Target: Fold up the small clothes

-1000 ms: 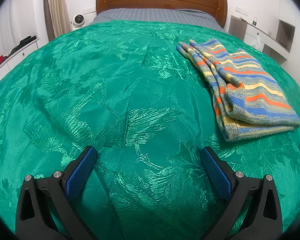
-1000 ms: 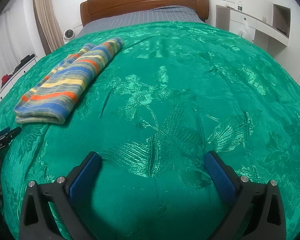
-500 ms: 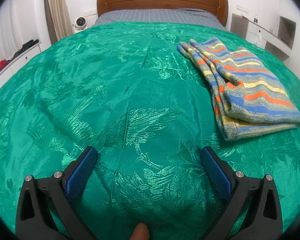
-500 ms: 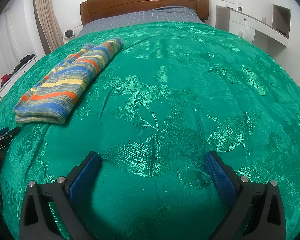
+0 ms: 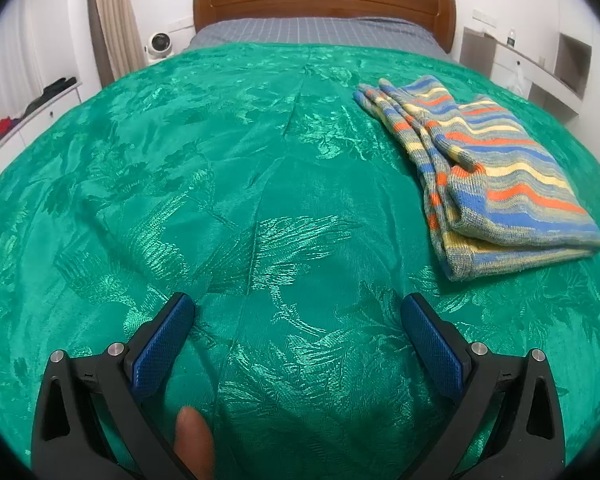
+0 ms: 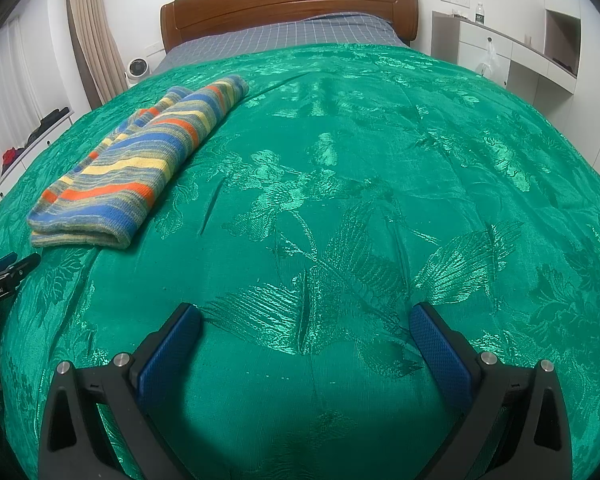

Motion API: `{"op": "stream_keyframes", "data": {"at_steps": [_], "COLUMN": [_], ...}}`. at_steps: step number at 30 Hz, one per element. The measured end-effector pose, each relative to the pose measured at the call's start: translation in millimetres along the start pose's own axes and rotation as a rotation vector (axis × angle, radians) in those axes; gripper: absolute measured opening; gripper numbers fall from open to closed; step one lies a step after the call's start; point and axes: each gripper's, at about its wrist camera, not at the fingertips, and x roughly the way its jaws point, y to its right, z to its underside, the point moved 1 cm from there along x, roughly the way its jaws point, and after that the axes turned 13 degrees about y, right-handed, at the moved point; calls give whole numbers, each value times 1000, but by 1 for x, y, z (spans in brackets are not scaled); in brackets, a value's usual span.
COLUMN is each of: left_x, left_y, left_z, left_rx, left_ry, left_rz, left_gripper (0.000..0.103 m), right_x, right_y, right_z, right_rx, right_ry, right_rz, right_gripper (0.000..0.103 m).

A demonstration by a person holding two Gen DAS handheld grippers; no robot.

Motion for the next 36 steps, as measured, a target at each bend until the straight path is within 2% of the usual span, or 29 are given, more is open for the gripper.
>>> {"op": "stream_keyframes", "data": {"at_steps": [11,15,18,20,22,25,28,29,30,32,36], "left_x": [0,-5,-19,-23,-18,12,46,60,68,81,80], "left_y": [0,-3,-13,-20,-27,-19,6,15,20,23,21], "left_z": [0,-6,-18,-33,-53,-83,-100,-105,-107,-110,-119], "left_rx": [2,4,-20,-63,-147,-265,-275,-249,-230,-226,-250], "left_ry": [0,-37,-25,-21,-41,-146,-237,-256,-262,-272,-256], "left_rz": [0,0,-11,58,163,341,457,448,418,372,415], "left_gripper": [103,103,103,103,102,102,102,102,102,101,102], "right_x": [0,-1,-2,-5,-15,-6,25,39,54,76,83], "right_y": [1,1,-2,-3,-2,-6,-8,-11,-15,-24,-40], "right_z": [0,0,-8,-18,-38,-73,-101,-108,-114,-124,-132], "right_rx": [1,1,-36,-37,1,54,171,203,224,220,199], "right_ry": [2,-2,-67,-104,-56,-36,-67,-90,-116,-152,-153], "right_rz": [-1,0,16,6,-66,-179,-313,-349,-368,-362,-374], "right_gripper": [103,103,103,102,102,101,97,95,88,84,84]}}
